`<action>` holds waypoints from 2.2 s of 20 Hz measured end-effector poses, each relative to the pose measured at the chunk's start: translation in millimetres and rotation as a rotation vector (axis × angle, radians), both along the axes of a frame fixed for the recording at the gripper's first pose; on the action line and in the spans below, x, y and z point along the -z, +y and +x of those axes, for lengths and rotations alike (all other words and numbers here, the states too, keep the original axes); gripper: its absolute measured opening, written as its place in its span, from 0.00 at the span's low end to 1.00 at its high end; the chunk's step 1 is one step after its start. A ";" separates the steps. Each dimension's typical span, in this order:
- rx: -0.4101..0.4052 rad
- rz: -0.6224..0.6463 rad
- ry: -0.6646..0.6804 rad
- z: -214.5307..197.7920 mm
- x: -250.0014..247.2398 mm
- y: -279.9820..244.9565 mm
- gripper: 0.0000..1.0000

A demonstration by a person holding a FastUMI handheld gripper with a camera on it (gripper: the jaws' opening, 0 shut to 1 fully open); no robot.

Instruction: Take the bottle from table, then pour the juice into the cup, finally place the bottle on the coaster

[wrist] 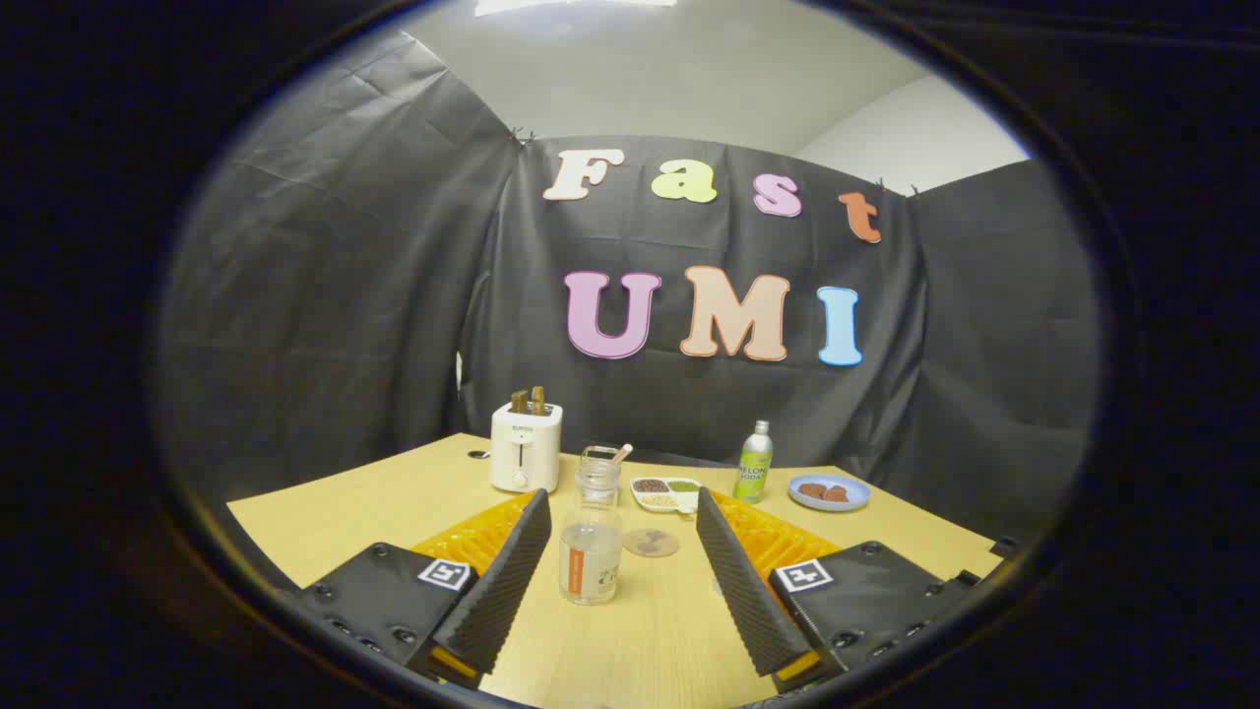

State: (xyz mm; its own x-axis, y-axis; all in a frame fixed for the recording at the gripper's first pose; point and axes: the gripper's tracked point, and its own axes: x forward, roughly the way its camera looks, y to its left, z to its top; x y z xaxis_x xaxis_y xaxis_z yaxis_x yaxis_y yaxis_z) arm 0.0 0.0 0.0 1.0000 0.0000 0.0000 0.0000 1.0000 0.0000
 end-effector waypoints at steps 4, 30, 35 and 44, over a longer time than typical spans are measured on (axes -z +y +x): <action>-0.008 0.001 0.002 0.0 1.1 4.5 0.95; 0.056 0.023 0.110 12.8 20.7 0.6 0.95; 0.141 0.090 0.155 23.4 14.5 -0.3 0.94; 0.261 0.254 0.323 52.7 63.2 15.5 0.92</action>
State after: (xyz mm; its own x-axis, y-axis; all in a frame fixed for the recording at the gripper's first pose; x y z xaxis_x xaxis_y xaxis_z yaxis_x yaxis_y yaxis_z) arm 52.7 15.5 -63.2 0.9153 -0.2105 -0.3433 0.2912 0.9349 0.2031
